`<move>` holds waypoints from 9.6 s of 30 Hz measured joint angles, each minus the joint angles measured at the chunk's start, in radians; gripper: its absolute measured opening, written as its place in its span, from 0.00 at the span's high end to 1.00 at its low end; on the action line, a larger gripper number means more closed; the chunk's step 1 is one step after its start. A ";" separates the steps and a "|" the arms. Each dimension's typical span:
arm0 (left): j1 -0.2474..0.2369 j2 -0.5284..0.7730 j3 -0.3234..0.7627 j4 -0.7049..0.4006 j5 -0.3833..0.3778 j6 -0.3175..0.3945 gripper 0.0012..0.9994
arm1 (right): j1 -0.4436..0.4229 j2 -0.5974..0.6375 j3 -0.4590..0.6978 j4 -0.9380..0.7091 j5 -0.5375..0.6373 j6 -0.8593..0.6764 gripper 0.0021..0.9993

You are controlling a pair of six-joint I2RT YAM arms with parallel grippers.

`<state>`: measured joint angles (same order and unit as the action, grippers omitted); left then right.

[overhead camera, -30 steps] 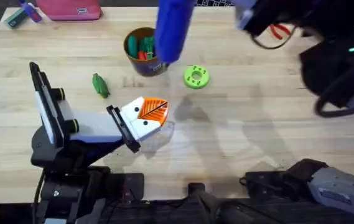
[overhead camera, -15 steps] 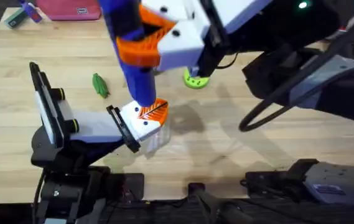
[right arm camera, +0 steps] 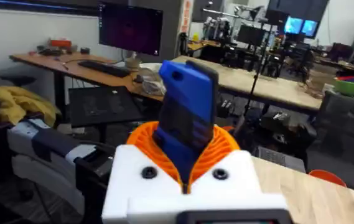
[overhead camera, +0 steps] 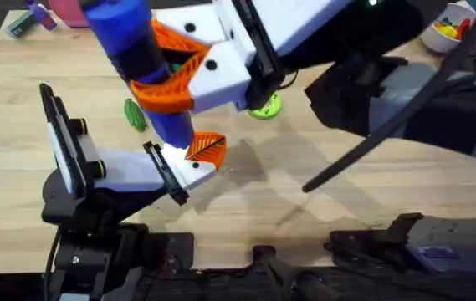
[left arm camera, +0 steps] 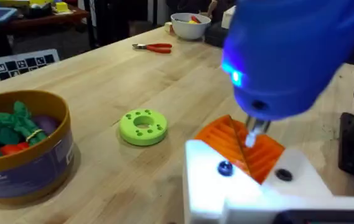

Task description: Pick up the gripper from the table and insert it into the empty holder that is missing its gripper. Then pick up a screw, insert it into the mounting hole, and use the screwdriver to tighten it. Finally, clean up the table by picking up the vegetable and placing it into the bucket.

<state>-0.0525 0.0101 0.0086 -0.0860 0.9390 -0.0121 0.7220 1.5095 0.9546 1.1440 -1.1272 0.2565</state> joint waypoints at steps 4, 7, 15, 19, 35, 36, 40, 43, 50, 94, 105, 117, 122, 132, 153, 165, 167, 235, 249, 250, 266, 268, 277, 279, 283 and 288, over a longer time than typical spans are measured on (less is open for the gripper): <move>0.000 0.000 0.000 0.000 0.000 0.000 0.99 | 0.001 0.016 0.045 -0.027 -0.012 -0.012 0.98; 0.000 0.000 0.000 0.000 0.000 0.000 0.99 | 0.001 0.031 0.050 -0.030 -0.016 -0.022 0.98; 0.000 0.000 0.000 0.000 0.000 0.000 0.99 | 0.001 0.056 0.050 -0.045 -0.020 -0.024 0.98; 0.000 0.000 0.000 0.000 0.000 0.000 0.99 | 0.001 0.056 0.050 -0.084 -0.020 -0.030 0.98; 0.000 0.000 0.000 0.000 0.000 0.000 0.99 | 0.005 0.057 0.050 -0.081 -0.016 -0.030 0.98; 0.000 0.000 0.000 0.000 0.000 0.000 0.99 | 0.006 0.057 0.050 -0.081 -0.014 -0.030 0.98; 0.000 0.000 0.000 0.000 0.000 0.000 0.99 | 0.011 0.059 0.050 -0.078 -0.014 -0.030 0.98; 0.000 0.000 0.000 0.000 0.000 0.000 0.99 | 0.011 0.068 0.050 -0.075 -0.012 -0.031 0.98; 0.000 0.000 0.000 0.000 0.000 0.000 0.99 | 0.011 0.070 0.051 -0.075 -0.003 -0.051 0.98; 0.000 0.000 0.000 0.000 0.000 0.000 0.99 | 0.006 0.075 0.051 -0.026 -0.074 -0.041 0.98; 0.000 0.000 0.000 0.000 0.000 0.000 0.99 | 0.006 0.075 0.051 -0.033 -0.073 -0.048 0.98; 0.000 0.000 0.000 0.000 0.000 0.000 0.99 | 0.006 0.075 0.051 0.084 -0.070 -0.009 0.98; 0.000 0.000 0.000 0.000 0.000 0.000 0.99 | 0.003 0.075 0.051 0.063 -0.070 0.002 0.98; 0.000 0.000 0.000 0.000 0.000 0.000 0.99 | -0.012 0.075 0.021 0.181 0.013 0.081 0.98; 0.000 0.000 0.000 0.000 0.000 0.000 0.99 | -0.012 0.075 0.013 0.083 0.017 0.079 0.98; 0.000 0.000 0.000 0.000 0.000 -0.001 0.99 | -0.010 0.103 0.013 0.091 0.036 0.076 0.98; 0.000 0.000 0.000 0.000 0.000 0.000 0.99 | -0.009 0.105 0.012 0.089 0.036 0.075 0.98; 0.000 0.000 0.000 0.000 0.004 -0.001 0.99 | -0.002 0.087 0.011 0.051 -0.018 0.026 0.98; 0.000 0.000 0.000 0.000 0.003 0.000 0.99 | -0.002 0.087 0.010 0.086 -0.019 0.027 0.98; 0.000 0.000 0.000 0.000 0.004 0.000 0.99 | -0.002 0.087 0.009 0.112 -0.019 0.033 0.98; 0.000 0.000 0.000 0.000 0.004 0.000 0.99 | -0.042 0.077 0.077 0.052 -0.019 0.145 0.98; 0.000 0.000 0.000 0.000 0.003 0.000 0.99 | -0.056 0.070 0.116 -0.107 -0.019 0.138 0.98; 0.000 0.000 0.000 0.000 0.003 0.000 0.99 | -0.203 0.031 0.412 -1.152 0.131 -0.194 0.98; 0.000 0.000 0.000 0.000 0.003 0.000 0.99 | -0.235 0.019 0.485 -1.351 0.207 -0.300 0.98; 0.000 0.000 0.000 0.000 0.003 0.000 0.99 | -0.288 -0.014 0.599 -1.644 0.372 -0.511 0.98; 0.000 0.000 0.000 0.000 0.004 0.000 0.99 | -0.335 -0.054 0.638 -1.909 0.611 -0.767 0.98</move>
<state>-0.0525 0.0101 0.0086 -0.0860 0.9426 -0.0122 0.3869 1.4555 1.5929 -0.7654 -0.5158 -0.5105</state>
